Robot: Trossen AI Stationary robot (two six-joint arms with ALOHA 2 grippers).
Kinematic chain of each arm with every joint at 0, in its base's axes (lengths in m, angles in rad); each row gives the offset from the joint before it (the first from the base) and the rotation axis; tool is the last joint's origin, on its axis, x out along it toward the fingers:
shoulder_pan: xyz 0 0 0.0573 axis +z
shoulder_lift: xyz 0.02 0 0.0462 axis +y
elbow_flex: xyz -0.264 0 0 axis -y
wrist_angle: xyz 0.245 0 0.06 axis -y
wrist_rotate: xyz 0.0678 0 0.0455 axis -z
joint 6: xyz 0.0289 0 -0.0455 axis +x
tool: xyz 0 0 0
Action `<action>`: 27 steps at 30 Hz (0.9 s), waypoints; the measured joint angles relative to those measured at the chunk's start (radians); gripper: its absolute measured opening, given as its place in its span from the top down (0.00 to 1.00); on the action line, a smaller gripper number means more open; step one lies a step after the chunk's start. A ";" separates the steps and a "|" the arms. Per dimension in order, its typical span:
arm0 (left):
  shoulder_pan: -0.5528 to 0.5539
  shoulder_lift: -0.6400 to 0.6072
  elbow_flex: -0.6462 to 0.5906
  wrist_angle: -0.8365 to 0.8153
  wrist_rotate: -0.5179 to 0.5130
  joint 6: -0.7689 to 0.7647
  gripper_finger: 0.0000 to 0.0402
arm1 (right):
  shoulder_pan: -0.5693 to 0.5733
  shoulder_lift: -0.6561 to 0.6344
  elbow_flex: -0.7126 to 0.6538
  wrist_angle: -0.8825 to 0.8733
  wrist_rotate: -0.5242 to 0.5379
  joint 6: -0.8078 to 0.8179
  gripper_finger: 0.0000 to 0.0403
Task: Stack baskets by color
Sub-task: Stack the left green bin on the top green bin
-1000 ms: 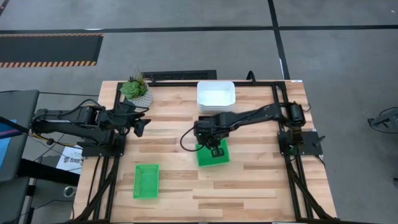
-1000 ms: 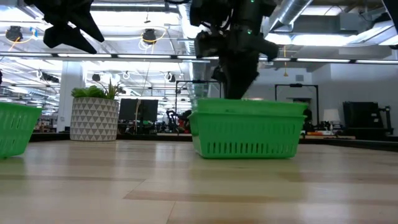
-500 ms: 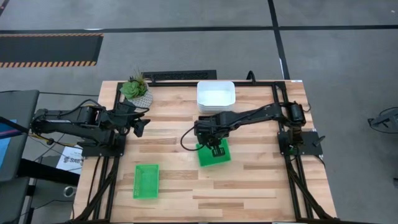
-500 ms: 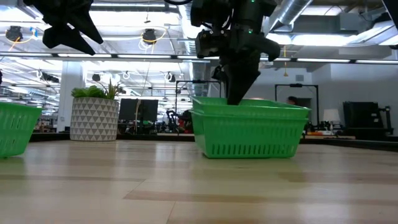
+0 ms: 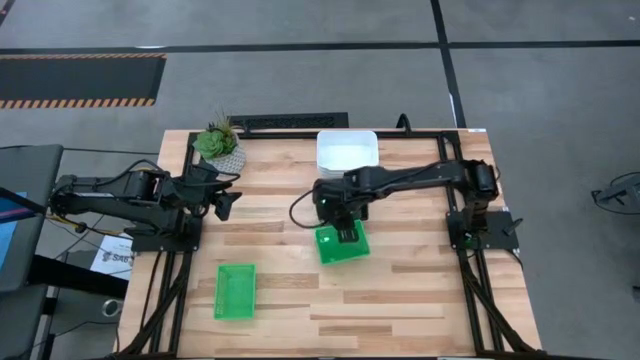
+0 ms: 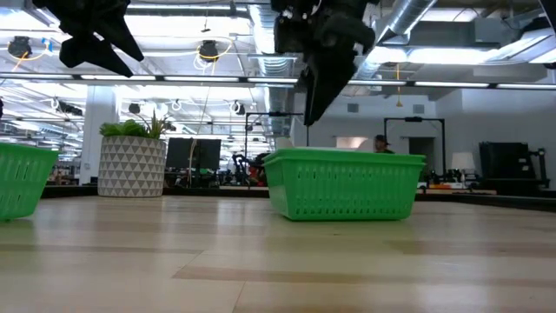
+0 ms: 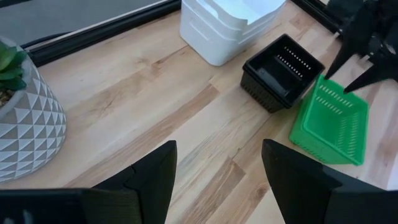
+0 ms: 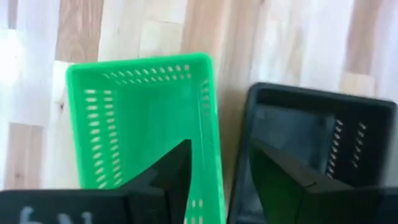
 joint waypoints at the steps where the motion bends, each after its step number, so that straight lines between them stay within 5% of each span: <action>1: 0.000 0.000 0.000 0.000 0.000 0.000 0.44 | -0.002 -0.008 0.010 -0.002 0.000 0.008 0.53; 10: 0.000 0.000 0.000 0.001 0.065 0.000 0.44 | 0.064 -0.107 0.021 0.074 -0.060 0.088 0.54; 18: -0.010 0.000 -0.043 -0.002 0.256 -0.096 0.44 | 0.224 -0.130 0.020 0.044 -0.056 0.181 0.56; 27: -0.209 0.095 -0.134 0.002 0.344 -0.307 0.44 | 0.380 -0.124 0.019 0.008 -0.004 0.359 0.56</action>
